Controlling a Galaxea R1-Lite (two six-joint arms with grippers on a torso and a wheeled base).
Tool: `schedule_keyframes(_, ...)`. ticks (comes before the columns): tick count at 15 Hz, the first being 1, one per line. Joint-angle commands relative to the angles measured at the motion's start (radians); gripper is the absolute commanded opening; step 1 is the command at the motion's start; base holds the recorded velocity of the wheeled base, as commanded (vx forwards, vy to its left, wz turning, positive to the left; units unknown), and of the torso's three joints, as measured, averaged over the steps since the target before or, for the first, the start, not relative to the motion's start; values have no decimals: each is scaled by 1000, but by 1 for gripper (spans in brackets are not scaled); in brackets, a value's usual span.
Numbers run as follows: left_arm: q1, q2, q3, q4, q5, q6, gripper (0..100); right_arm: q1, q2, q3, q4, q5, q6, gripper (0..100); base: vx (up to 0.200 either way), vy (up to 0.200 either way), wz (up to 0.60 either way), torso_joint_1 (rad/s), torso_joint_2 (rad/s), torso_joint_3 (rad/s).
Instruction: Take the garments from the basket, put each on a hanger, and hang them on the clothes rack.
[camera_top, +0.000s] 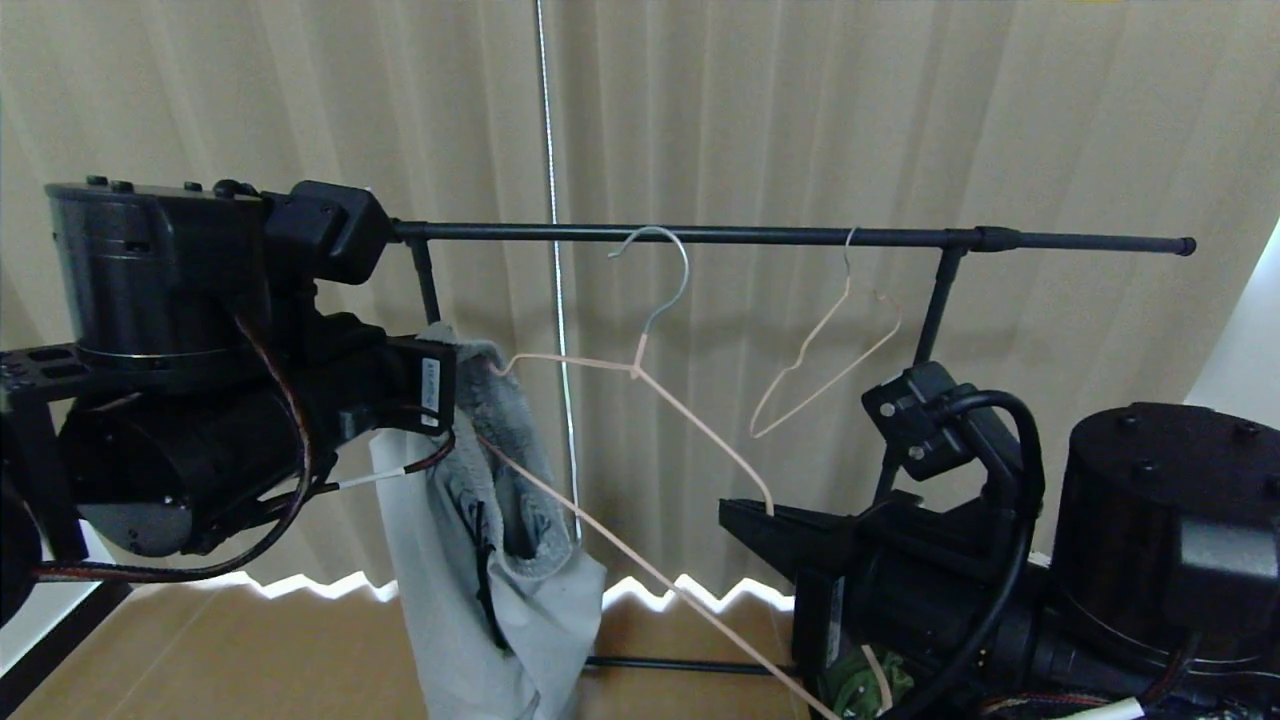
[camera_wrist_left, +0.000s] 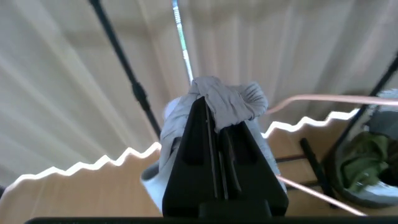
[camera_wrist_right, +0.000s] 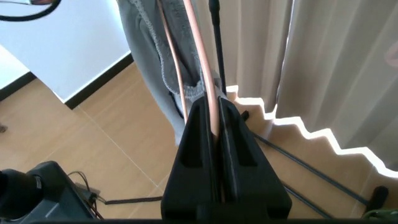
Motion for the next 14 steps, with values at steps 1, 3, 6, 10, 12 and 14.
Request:
schedule_keyframes(1,-31,-11,-3,-1,-2,3,0,14,14,6,0,1,1,0,0,0,0,0,0,0)
schedule_keyframes(3,-58,-17,-3,-1,-3,4,0,26,24,6,0,1,3,0,0,0,0,0,0,0)
schedule_keyframes(6,-117,-32,2,4,-5,6,0,29,30,-1,0,-1,3,0,0,0,0,0,0,0)
schedule_keyframes(10,-180,-36,8,-1,-8,12,0,54,32,4,-2,1,7,0,0,0,0,0,0,0)
schedule_keyframes(12,-195,-37,0,-2,-8,13,0,83,32,7,-2,1,9,0,0,0,0,0,0,0)
schedule_keyframes(14,-198,-43,3,-2,-8,15,0,92,34,6,-8,1,9,0,0,0,0,0,0,0)
